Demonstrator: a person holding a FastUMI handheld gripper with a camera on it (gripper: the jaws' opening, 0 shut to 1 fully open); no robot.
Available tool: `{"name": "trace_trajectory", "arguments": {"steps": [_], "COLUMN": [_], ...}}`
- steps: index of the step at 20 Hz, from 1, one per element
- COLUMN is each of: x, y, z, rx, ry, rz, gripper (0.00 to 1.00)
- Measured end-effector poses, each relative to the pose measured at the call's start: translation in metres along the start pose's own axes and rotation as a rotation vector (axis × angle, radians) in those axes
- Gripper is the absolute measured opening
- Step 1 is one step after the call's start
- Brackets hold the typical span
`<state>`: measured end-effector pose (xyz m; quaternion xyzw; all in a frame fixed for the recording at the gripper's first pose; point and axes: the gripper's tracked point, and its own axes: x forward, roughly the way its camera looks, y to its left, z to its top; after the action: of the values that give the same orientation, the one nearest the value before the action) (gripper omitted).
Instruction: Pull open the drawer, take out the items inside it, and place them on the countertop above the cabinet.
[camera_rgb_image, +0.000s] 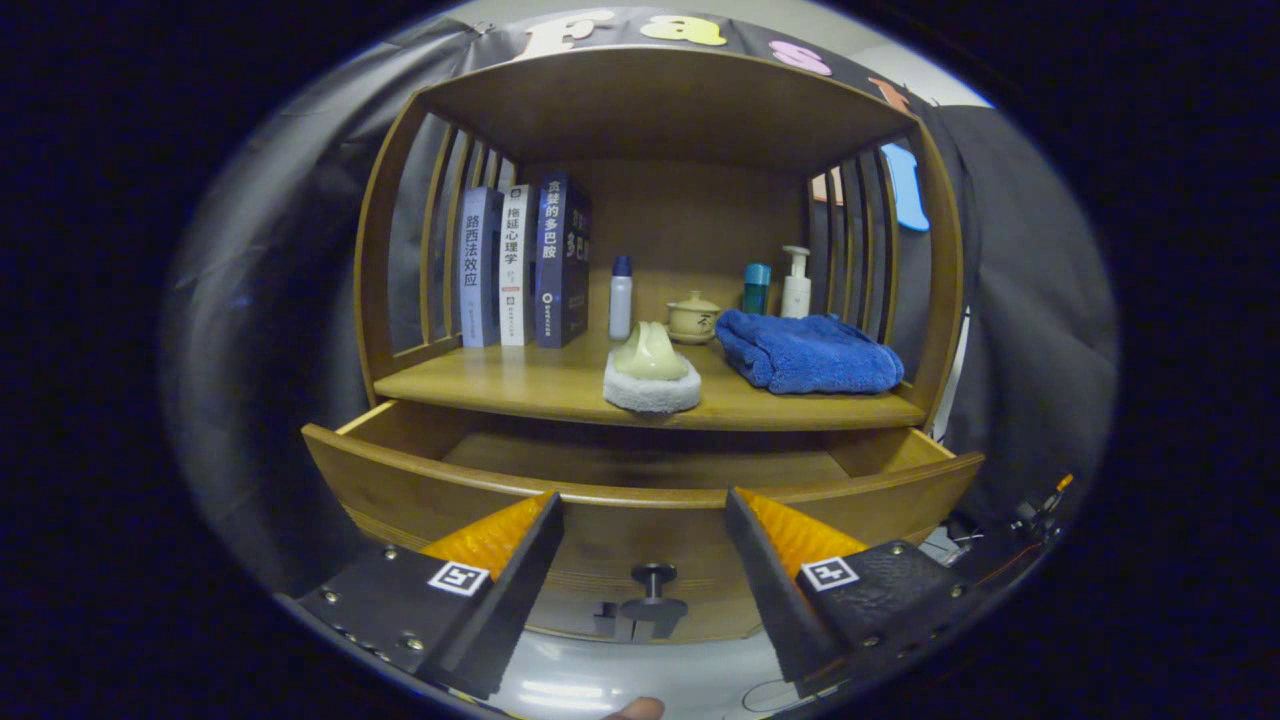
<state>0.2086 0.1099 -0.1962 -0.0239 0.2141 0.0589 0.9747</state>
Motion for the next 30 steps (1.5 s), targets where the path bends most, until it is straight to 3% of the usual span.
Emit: {"name": "trace_trajectory", "arguments": {"steps": [17, 30], "x": [0.058, 0.071], "y": [0.003, 0.003], "z": [0.012, 0.018], "rx": [-0.025, -0.003], "ry": [0.040, 0.042], "rz": [0.002, 0.003], "gripper": [0.97, 0.96]}}
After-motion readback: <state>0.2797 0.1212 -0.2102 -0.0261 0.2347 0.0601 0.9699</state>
